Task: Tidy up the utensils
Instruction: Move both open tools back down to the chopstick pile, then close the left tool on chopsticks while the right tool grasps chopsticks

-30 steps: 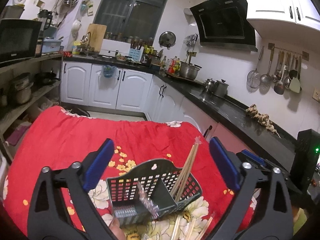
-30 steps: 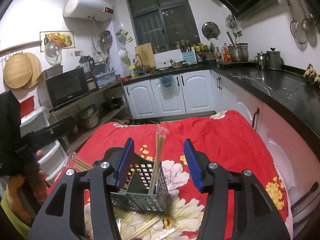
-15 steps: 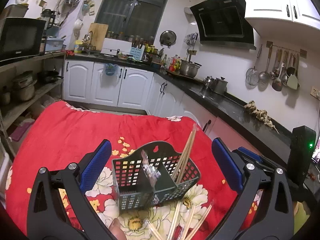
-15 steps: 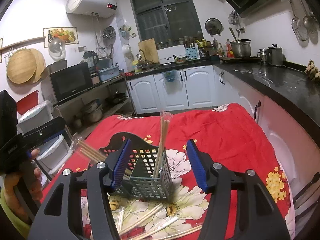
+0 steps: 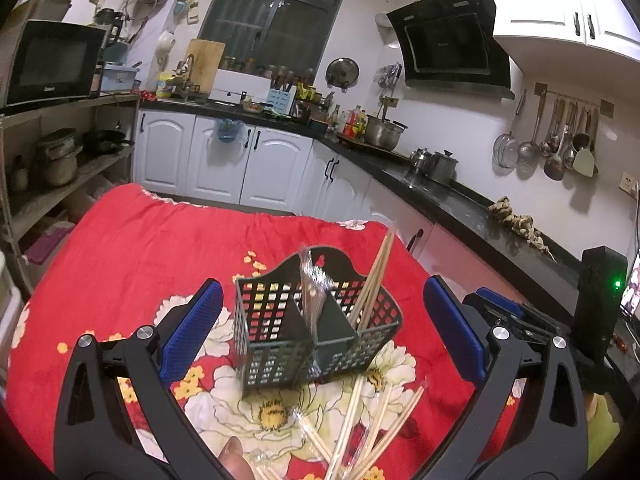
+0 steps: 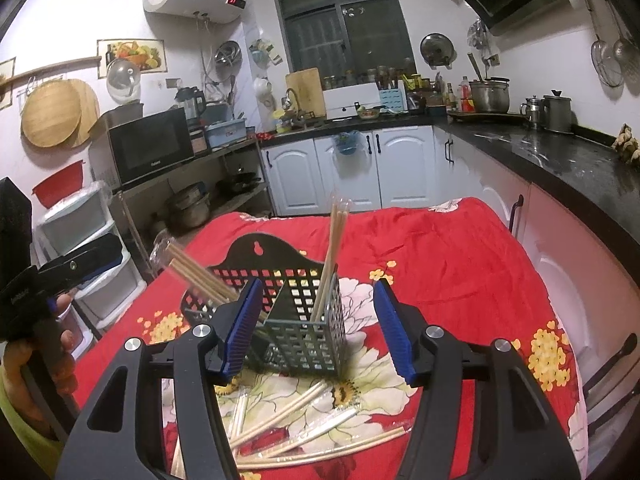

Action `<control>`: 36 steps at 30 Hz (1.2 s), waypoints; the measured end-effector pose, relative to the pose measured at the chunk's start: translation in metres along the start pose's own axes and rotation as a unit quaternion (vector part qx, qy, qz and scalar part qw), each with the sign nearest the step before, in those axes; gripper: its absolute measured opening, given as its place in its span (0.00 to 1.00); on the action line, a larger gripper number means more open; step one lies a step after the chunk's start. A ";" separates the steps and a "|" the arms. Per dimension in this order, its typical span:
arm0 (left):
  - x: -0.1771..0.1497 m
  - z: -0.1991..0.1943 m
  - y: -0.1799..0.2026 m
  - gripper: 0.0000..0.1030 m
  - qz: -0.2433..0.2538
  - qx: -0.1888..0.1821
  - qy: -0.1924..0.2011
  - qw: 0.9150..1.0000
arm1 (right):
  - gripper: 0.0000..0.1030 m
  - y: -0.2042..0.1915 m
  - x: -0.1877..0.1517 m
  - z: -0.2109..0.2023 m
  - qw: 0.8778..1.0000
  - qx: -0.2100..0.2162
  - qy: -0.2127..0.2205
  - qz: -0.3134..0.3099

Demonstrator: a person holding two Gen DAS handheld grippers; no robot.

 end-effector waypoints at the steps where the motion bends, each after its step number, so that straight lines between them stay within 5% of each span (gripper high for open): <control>1: -0.001 0.000 -0.001 0.90 -0.001 0.000 -0.002 1.000 | 0.54 -0.001 -0.002 -0.001 1.000 0.001 -0.002 -0.001; 36: -0.100 -0.008 -0.036 0.90 -0.040 0.031 -0.125 0.991 | 0.54 -0.011 -0.063 0.006 0.997 0.000 -0.082 -0.011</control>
Point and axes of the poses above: each gripper's, at about its wrist camera, not at the fingertips, and z roughly the way its jaws point, y to its right, x to its top, the point moved 2 cm from there along z, roughly the way its jaws point, and after that the axes turned 9 degrees about y, right-handed, at the moved point
